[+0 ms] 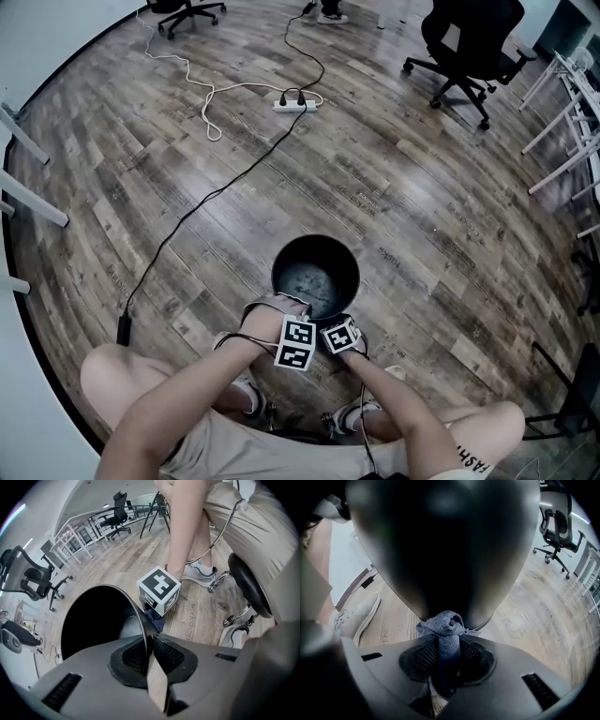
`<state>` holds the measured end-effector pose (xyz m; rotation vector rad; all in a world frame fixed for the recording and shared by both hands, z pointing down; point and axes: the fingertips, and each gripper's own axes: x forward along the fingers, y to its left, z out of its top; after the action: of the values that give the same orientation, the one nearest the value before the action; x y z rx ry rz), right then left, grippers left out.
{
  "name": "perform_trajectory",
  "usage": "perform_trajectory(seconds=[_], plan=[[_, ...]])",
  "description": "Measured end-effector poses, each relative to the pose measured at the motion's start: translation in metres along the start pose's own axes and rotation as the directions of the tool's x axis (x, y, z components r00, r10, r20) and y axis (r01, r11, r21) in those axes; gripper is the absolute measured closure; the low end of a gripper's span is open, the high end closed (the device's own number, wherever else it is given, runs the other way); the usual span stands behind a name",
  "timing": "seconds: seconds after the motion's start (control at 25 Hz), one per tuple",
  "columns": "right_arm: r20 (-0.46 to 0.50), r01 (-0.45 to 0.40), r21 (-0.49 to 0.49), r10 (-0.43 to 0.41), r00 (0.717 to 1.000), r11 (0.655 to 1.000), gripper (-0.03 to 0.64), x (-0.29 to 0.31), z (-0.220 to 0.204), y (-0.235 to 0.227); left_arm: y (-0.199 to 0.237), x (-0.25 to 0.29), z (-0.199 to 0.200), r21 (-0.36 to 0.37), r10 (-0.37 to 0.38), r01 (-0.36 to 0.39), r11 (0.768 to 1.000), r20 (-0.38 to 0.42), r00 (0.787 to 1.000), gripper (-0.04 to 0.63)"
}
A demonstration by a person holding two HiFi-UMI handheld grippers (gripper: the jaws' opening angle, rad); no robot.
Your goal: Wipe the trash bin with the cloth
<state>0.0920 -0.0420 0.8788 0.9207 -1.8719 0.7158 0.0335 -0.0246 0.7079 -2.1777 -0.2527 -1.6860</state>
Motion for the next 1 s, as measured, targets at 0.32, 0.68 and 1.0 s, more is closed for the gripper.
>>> perform_trajectory(seconds=[0.32,0.68,1.0], plan=[[-0.098,-0.037,-0.002,0.036,0.995,0.999,0.535,-0.039,-0.012,0.001,0.005,-0.001,0.007,-0.06,0.03,-0.029,0.998,0.021,0.999,0.541],[-0.01,-0.054,-0.145,0.053,0.999,0.988,0.535,-0.167,0.039,0.016,0.006,0.0,-0.021,-0.036,0.02,-0.022,0.999,-0.052,0.998,0.402],[0.051,-0.079,-0.177,0.09,0.995,0.981,0.535,-0.224,0.087,0.044,0.005,0.001,-0.029,0.014,0.039,-0.038,0.999,-0.069,0.997,0.484]])
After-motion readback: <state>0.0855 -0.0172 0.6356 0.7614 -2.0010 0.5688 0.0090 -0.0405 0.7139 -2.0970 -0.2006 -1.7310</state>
